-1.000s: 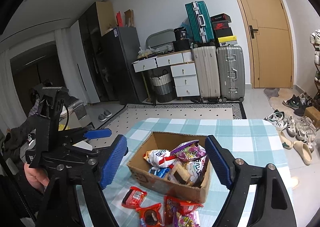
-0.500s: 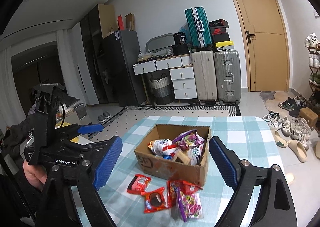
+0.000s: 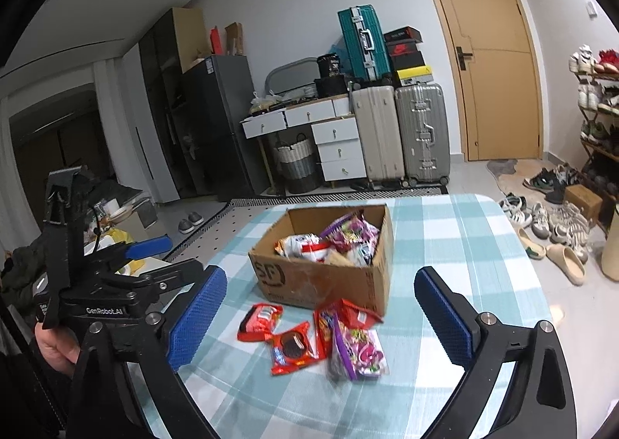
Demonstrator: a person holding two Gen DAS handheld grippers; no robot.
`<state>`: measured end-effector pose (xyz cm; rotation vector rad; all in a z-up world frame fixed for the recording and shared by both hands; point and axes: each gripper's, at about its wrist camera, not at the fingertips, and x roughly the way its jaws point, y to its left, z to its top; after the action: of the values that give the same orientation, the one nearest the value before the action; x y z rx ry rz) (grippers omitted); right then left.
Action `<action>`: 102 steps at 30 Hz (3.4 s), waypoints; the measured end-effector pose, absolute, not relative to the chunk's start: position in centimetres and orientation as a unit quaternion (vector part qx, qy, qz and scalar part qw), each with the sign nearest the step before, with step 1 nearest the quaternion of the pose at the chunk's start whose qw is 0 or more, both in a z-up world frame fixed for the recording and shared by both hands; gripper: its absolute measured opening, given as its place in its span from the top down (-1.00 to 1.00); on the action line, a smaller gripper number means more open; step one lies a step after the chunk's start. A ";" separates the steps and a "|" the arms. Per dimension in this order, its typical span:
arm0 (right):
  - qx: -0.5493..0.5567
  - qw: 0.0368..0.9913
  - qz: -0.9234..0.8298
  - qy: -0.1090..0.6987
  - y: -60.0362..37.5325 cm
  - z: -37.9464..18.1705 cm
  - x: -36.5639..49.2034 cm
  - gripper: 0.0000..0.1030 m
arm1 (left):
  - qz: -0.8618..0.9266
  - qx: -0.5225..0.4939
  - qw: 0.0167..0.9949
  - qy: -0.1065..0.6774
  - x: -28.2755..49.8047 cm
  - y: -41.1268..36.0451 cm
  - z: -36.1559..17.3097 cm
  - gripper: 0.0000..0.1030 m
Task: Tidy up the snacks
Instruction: 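Withdraw both tools from the box back toward the remaining snacks, then lower the right tool onto the purple candy bag and grasp it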
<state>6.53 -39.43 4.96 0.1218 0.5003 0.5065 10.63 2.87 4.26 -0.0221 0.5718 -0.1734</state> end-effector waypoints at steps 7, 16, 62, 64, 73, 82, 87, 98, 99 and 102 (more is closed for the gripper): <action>0.060 0.935 0.227 0.265 -39.7 2.6 6.4 -0.94 | -0.059 -0.022 0.953 0.295 10.6 3.6 0.9 -0.98; 0.076 0.925 0.227 0.296 -39.7 -0.8 7.8 -0.94 | -0.050 -0.042 0.946 0.316 11.9 4.3 -3.0 -0.98; 0.111 0.861 0.264 0.420 -37.1 -12.2 17.7 0.13 | -0.031 -0.084 0.925 0.369 16.7 7.9 -10.5 -0.98; 0.114 0.861 0.263 0.420 -37.2 -12.1 17.3 0.13 | -0.030 -0.082 0.925 0.369 16.8 7.9 -10.4 -0.98; 0.116 0.869 0.265 0.401 -37.8 -10.8 16.0 0.13 | -0.027 -0.079 0.922 0.378 16.9 7.8 -10.6 -0.98; 0.122 0.871 0.269 0.393 -38.4 -10.1 15.4 0.13 | -0.027 -0.083 0.913 0.399 18.1 7.6 -11.4 -0.98; 0.120 0.867 0.277 0.396 -38.4 -9.9 15.2 0.13 | -0.026 -0.083 0.907 0.413 19.2 7.3 -11.9 -0.98; 0.133 0.869 0.278 0.387 -39.6 -9.5 14.5 0.13 | -0.014 -0.077 0.895 0.438 21.8 6.5 -13.3 -0.98; 0.134 0.869 0.278 0.386 -39.7 -9.5 14.5 0.13 | -0.012 -0.077 0.895 0.440 22.0 6.5 -13.4 -0.98; 0.140 0.870 0.277 0.384 -40.1 -9.5 14.4 0.13 | -0.008 -0.072 0.894 0.443 22.6 6.3 -13.7 -0.98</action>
<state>14.35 -40.05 -9.48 0.2922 0.8026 0.5800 22.62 6.26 -13.67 -0.1484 0.9184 -0.0158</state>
